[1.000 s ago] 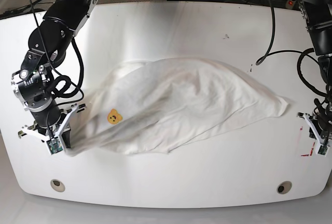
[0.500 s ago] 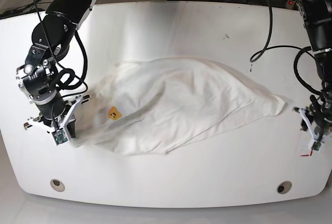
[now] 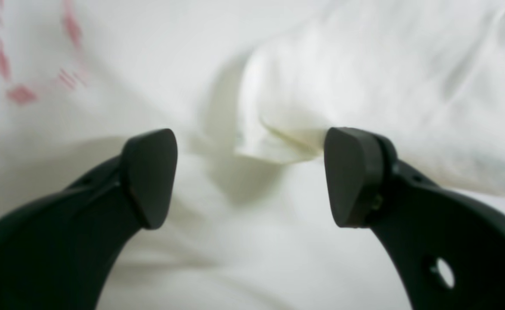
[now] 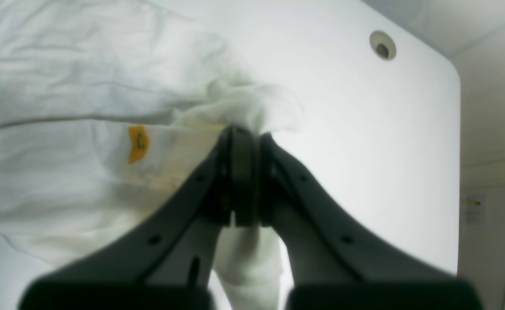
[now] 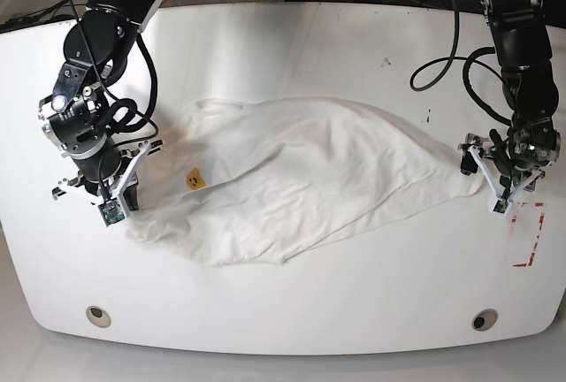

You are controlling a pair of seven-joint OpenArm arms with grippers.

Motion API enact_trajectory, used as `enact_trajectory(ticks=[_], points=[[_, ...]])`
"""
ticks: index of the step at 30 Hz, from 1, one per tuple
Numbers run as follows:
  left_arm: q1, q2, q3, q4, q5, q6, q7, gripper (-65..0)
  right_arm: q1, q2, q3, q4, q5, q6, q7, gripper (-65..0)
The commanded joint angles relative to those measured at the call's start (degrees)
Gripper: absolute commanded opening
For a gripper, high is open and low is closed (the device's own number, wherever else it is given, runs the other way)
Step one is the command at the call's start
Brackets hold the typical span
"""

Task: Fold the T-shirt properly
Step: 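Hold the shirt edges with both grippers and adjust their spread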

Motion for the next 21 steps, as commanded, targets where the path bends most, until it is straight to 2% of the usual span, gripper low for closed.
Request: enact_trajectory(ticks=[1, 4, 8, 17, 18, 21], points=[[-3.23, -1.32, -0.33, -1.26, -0.64, 0.20, -3.70, -15.1, 1.15, 0.54, 0.12, 0.91, 0.44, -0.25, 1.64, -65.0], [-3.50, -1.32, -0.25, -4.16, -0.64, -0.15, -6.34, -15.1, 1.15, 0.54, 0.12, 0.91, 0.44, -0.25, 1.64, -65.0], [-4.64, -1.32, -0.07, -7.41, -0.64, -0.15, -6.95, -15.1, 1.15, 0.54, 0.12, 0.91, 0.44, -0.25, 1.64, -65.0], [-5.52, -1.32, 5.38, -12.95, -0.99, -0.15, -9.15, -16.0, 1.23, 0.54, 0.12, 0.91, 0.44, -0.25, 1.64, -65.0], [-5.52, -1.32, 5.38, -13.57, -0.73, -0.15, -9.59, -19.2, 1.23, 0.54, 0.12, 0.91, 0.44, -0.25, 1.64, -65.0], [-5.78, -1.32, 5.38, -16.47, -0.73, -0.15, -10.47, -34.3, 1.23, 0.54, 0.12, 0.91, 0.44, -0.25, 1.64, -65.0]])
